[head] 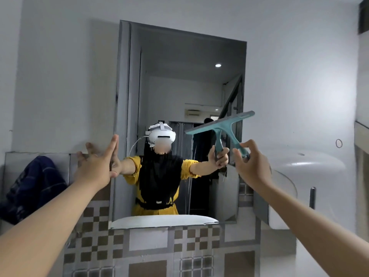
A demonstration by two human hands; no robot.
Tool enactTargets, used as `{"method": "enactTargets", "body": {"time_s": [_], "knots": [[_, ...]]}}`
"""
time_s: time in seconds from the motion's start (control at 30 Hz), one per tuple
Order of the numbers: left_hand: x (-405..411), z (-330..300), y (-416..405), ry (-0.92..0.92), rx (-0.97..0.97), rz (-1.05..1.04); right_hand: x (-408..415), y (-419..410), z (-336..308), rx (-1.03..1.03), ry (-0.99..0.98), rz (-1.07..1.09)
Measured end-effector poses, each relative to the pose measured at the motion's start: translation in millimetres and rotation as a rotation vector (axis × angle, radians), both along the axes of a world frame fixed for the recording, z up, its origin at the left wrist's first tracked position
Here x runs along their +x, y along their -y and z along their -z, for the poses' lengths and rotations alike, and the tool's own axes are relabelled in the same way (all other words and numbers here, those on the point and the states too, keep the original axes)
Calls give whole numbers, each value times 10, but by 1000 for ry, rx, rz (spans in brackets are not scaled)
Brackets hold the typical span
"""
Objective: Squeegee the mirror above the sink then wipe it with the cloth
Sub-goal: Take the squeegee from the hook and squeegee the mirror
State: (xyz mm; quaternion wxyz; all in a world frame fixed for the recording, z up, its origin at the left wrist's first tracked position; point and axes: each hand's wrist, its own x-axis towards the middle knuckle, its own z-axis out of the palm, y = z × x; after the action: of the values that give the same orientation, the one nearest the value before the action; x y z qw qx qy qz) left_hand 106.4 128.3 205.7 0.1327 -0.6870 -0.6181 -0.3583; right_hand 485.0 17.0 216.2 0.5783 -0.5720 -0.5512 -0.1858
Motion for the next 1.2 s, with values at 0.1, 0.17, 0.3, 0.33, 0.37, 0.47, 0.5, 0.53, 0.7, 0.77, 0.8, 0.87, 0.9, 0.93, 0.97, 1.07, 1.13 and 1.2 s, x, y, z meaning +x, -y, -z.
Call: {"method": "enactTargets", "body": {"time_s": [0.1, 0.17, 0.3, 0.33, 0.37, 0.47, 0.5, 0.53, 0.7, 0.77, 0.8, 0.87, 0.9, 0.93, 0.97, 1.07, 1.13, 1.2], "knots": [[-28, 29, -45, -10, 25, 26, -299, -19, 104, -18, -79, 16], [-61, 51, -84, -32, 52, 39, -495, -28, 100, -18, -158, -2], [-159, 200, -121, -132, 125, 81, -857, -42, 12, -16, -374, -61], [-195, 247, -117, -144, 121, 94, -943, -46, -10, -22, -423, -71], [-236, 301, -127, -157, 115, 105, -1036, -50, -28, -20, -466, -80], [-353, 398, -136, -210, 86, 146, -1322, -109, -36, 38, -620, -135], [-383, 420, -153, -218, 85, 163, -1430, -129, -34, 64, -677, -164], [-406, 436, -167, -221, 81, 186, -1540, -155, -29, 84, -725, -189], [-397, 486, -199, -193, 137, 234, -2164, -240, -19, 142, -831, -326], [-400, 512, -228, -198, 148, 225, -2437, -280, -9, 124, -834, -397], [-401, 521, -239, -197, 165, 219, -2578, -320, 5, 102, -826, -422], [-431, 535, -245, -191, 197, 215, -2891, -430, 53, 86, -816, -449], [-407, 531, -235, -192, 200, 219, -2983, -474, 78, 92, -823, -456], [-399, 530, -227, -189, 201, 223, -3063, -518, 104, 87, -822, -450], [-404, 535, -233, -186, 207, 227, -3126, -564, 132, 81, -814, -429], [-416, 544, -263, -180, 230, 245, -3143, -590, 210, 121, -745, -399], [-441, 561, -303, -189, 211, 260, -3091, -545, 300, 120, -649, -398], [-455, 579, -316, -196, 190, 271, -3023, -499, 425, 95, -501, -375]]}}
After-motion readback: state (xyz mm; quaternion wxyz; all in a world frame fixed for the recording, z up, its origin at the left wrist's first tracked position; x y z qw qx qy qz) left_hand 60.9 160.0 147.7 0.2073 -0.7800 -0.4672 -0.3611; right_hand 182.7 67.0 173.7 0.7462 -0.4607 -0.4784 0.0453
